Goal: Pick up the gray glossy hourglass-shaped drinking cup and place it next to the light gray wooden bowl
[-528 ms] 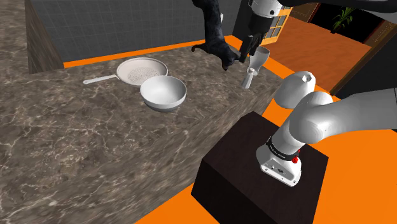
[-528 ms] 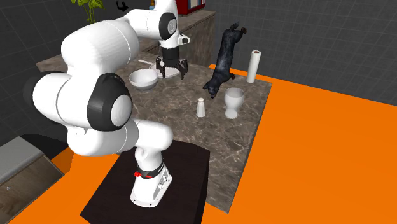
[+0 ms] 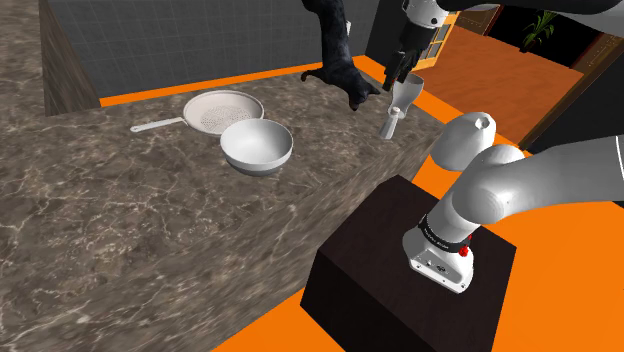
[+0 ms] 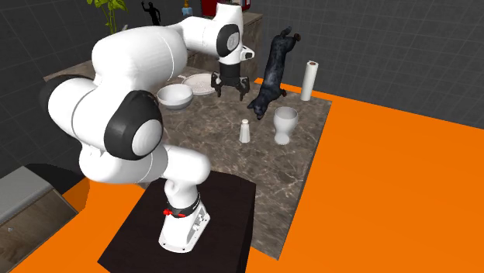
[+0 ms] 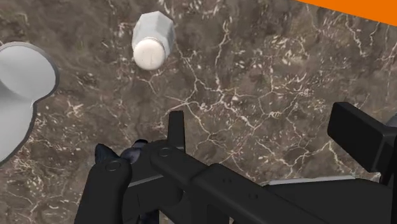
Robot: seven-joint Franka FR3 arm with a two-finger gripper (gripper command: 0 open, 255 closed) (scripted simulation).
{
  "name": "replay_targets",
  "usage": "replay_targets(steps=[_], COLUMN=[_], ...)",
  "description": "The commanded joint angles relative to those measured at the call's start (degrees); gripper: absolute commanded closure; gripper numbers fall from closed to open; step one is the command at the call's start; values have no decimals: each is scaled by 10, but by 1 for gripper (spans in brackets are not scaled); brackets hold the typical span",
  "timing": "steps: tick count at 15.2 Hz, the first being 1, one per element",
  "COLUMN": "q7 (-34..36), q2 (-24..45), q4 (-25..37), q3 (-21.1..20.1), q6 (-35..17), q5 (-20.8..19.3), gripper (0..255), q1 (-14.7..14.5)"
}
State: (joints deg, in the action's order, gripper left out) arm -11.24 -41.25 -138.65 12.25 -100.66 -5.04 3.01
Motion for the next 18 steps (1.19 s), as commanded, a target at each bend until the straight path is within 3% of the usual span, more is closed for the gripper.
replay_targets(steps=[1,8,14,18], q7=[-22,-105,-189,-193], q2=[10,80,163,171], q4=[2,34,85,68], q3=[28,133,230,234], q6=[-19,-85,-133,-157], q5=[-7,-8,28,32], gripper=[0,0,0,0], q1=[10,28,23,21])
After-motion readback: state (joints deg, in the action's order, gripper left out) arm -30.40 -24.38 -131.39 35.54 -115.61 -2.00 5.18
